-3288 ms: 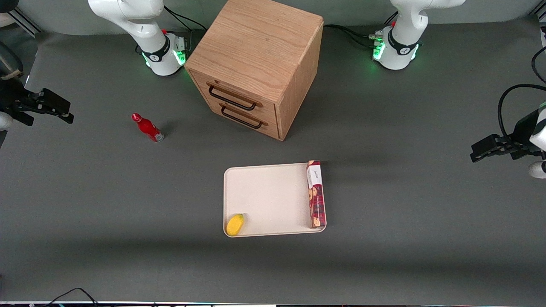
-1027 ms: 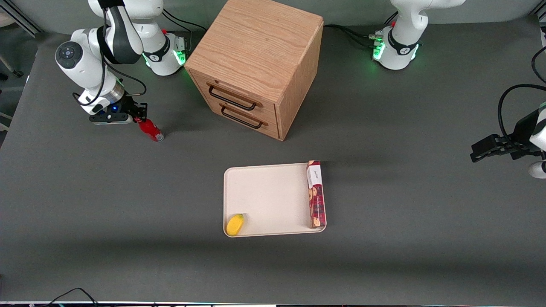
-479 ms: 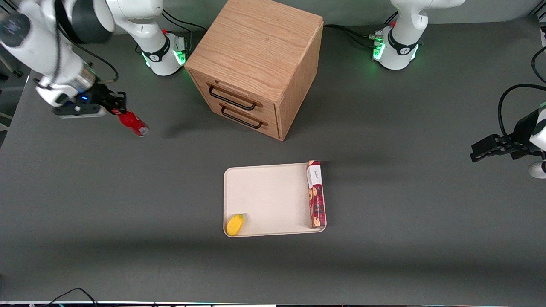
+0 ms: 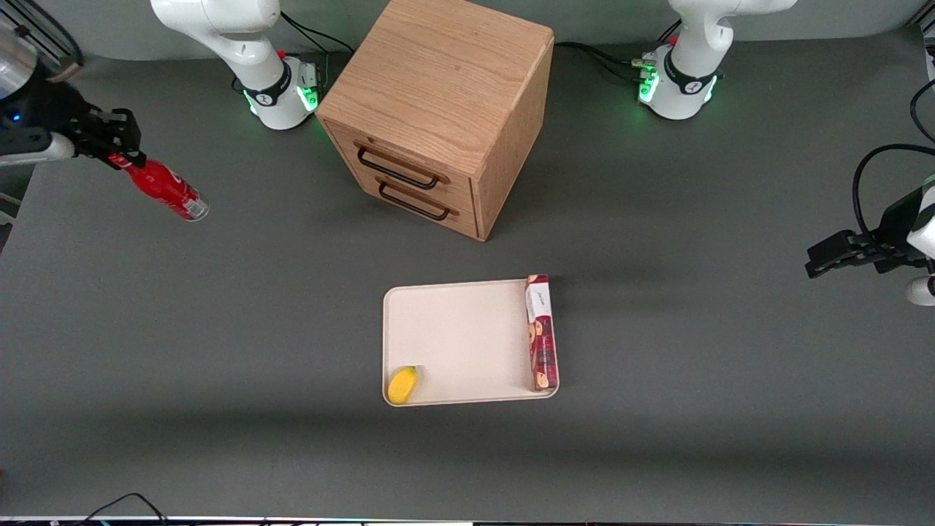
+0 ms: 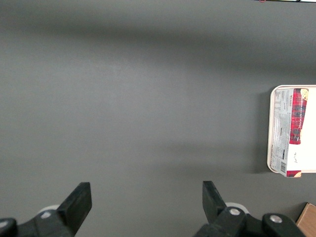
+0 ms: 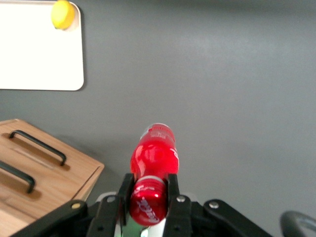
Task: Place coke bottle on tray
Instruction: 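Carry the bottle past the wooden box and lower it onto the white tray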
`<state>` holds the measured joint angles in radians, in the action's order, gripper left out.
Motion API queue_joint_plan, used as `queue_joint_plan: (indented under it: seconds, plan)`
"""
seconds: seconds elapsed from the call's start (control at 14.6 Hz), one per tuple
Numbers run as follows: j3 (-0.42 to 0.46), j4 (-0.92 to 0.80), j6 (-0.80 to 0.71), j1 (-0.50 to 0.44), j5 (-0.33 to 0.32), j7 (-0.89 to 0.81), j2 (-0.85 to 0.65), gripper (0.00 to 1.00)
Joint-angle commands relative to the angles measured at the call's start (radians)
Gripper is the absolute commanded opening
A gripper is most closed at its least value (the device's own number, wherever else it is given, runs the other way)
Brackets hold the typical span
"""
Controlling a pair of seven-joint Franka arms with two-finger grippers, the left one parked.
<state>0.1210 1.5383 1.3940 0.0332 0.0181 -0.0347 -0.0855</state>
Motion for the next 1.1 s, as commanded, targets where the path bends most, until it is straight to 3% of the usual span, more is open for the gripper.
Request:
queue_joint_plan:
  seconds: [0.0,0.27,0.34,0.55,0.82,1.03]
  plan:
    - [0.072,-0.319,-0.124,-0.029,0.014,-0.140,0.248,0.00]
    - [0.287,-0.385,-0.040,-0.032,-0.001,-0.529,0.413,0.00]
    - [0.328,-0.380,0.012,-0.041,-0.038,-0.616,0.449,0.00]
    - [0.512,-0.302,0.168,-0.053,-0.241,-0.869,0.581,0.00]
    - [0.539,-0.117,0.457,-0.055,-0.341,-1.065,0.656,0.00]
    - [0.542,-0.078,0.534,-0.059,-0.438,-1.155,0.714,0.00]
